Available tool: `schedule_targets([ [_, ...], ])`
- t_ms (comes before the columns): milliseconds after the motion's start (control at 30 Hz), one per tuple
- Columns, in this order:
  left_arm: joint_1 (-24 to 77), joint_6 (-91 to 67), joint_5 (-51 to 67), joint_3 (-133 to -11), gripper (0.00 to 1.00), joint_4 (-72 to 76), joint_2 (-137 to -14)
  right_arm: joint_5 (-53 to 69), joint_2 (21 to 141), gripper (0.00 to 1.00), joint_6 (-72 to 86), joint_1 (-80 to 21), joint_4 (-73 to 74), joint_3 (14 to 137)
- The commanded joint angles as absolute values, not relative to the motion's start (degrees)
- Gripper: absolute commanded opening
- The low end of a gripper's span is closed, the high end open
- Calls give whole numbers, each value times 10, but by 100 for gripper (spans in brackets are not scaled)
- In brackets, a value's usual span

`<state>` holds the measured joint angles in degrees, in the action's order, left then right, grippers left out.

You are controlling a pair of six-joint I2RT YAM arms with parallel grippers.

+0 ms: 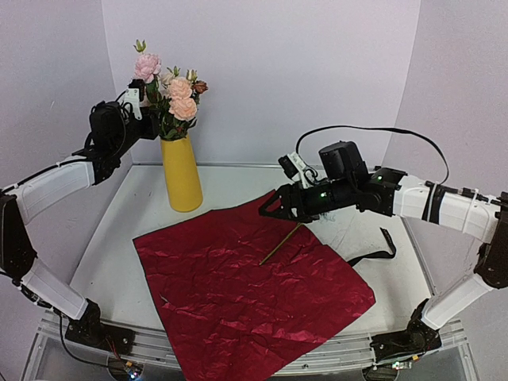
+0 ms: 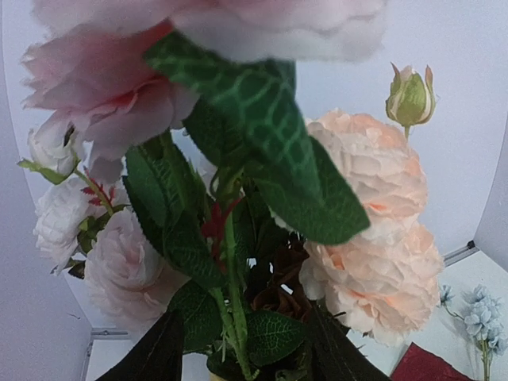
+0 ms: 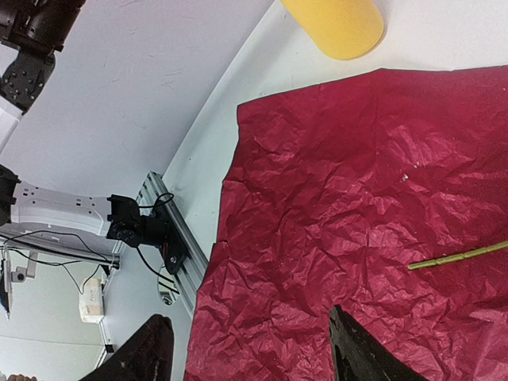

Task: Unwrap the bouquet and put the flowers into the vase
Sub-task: Insert the fake flower into the vase.

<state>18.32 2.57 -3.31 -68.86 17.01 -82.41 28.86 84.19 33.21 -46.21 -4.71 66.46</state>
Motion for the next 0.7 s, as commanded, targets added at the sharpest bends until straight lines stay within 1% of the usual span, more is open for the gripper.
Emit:
schedule_targets([
  [0, 178, 41, -21, -750, 53, 199, -848, 292, 857, 67, 326, -460, -48, 697],
  [200, 173, 46, -38, -780, 50, 204, -877, 291, 870, 68, 321, -459, -48, 715],
  [333, 170, 42, -49, -793, 45, 206, -892, 290, 872, 68, 320, -457, -48, 716],
  [400, 168, 35, -59, -796, 38, 206, -897, 289, 870, 68, 320, -455, -48, 715],
  [500, 167, 19, -74, -795, 21, 206, -899, 288, 867, 68, 320, -454, -48, 712],
  [600, 167, 6, -74, -787, 10, 206, -895, 288, 864, 68, 320, -453, -48, 709],
  [667, 167, -5, -72, -779, 6, 206, -890, 289, 863, 68, 320, -453, -48, 707],
])
